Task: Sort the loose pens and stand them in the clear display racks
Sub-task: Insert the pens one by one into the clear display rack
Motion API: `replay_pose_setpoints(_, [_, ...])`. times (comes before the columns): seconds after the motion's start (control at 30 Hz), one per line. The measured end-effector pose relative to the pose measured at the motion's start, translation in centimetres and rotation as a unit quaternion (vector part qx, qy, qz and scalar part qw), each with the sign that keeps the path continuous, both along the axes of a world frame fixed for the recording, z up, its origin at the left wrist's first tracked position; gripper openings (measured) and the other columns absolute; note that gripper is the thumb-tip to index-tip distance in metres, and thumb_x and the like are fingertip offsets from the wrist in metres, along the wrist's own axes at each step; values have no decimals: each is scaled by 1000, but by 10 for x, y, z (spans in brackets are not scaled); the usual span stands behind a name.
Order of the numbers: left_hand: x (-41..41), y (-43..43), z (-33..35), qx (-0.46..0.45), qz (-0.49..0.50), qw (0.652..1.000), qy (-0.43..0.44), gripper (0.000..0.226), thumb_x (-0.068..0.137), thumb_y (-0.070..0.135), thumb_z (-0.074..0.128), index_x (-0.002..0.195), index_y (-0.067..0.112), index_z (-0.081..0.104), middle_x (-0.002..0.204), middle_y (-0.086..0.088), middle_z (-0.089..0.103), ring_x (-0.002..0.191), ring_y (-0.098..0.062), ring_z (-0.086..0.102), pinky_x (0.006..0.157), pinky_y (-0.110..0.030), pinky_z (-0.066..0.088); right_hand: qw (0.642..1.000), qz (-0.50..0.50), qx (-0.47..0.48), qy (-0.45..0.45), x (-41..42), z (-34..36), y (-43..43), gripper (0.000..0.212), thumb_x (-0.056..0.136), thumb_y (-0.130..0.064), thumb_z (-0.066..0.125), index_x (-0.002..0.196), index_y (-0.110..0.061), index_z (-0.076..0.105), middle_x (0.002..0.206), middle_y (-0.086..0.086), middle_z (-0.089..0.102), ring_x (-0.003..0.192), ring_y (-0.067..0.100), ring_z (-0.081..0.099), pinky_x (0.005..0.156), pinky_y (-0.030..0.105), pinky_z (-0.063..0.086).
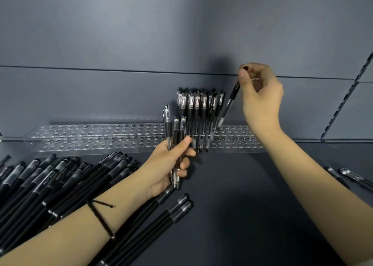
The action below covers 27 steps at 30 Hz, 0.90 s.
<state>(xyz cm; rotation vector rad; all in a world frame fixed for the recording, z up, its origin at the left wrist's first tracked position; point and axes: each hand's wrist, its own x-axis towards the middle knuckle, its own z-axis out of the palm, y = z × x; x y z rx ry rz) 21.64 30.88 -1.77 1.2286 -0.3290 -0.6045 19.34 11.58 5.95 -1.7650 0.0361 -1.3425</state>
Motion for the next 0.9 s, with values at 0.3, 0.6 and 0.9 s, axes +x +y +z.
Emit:
replay_pose_setpoints(0.3, [3, 0, -3, -7, -8, 1000, 6, 18, 97, 29, 53, 100, 12, 57, 63, 3, 55, 44, -6, 36, 36, -16, 29, 998, -14, -57, 29, 3, -8, -2, 4, 94, -20, 62, 98, -20, 62, 80, -18, 59, 57, -3, 48, 58, 9, 36])
replay_pose_setpoints(0.6, [4, -1, -3, -5, -12, 1000, 9, 19, 97, 30, 52, 99, 12, 57, 63, 3, 54, 44, -6, 36, 36, -16, 28, 991, -25, -113, 67, 6, -10, 1, 16, 91, -23, 66, 106, -19, 65, 78, -22, 59, 61, 3, 54, 62, 14, 43])
replay_pose_setpoints(0.9, [3, -1, -3, -7, -20, 1000, 2, 24, 95, 36, 52, 98, 13, 59, 64, 3, 55, 46, -6, 37, 36, -16, 27, 965, -71, -200, 155, 10, -22, -9, 28, 94, -42, 58, 89, -16, 69, 70, -4, 62, 63, 21, 57, 61, 32, 47])
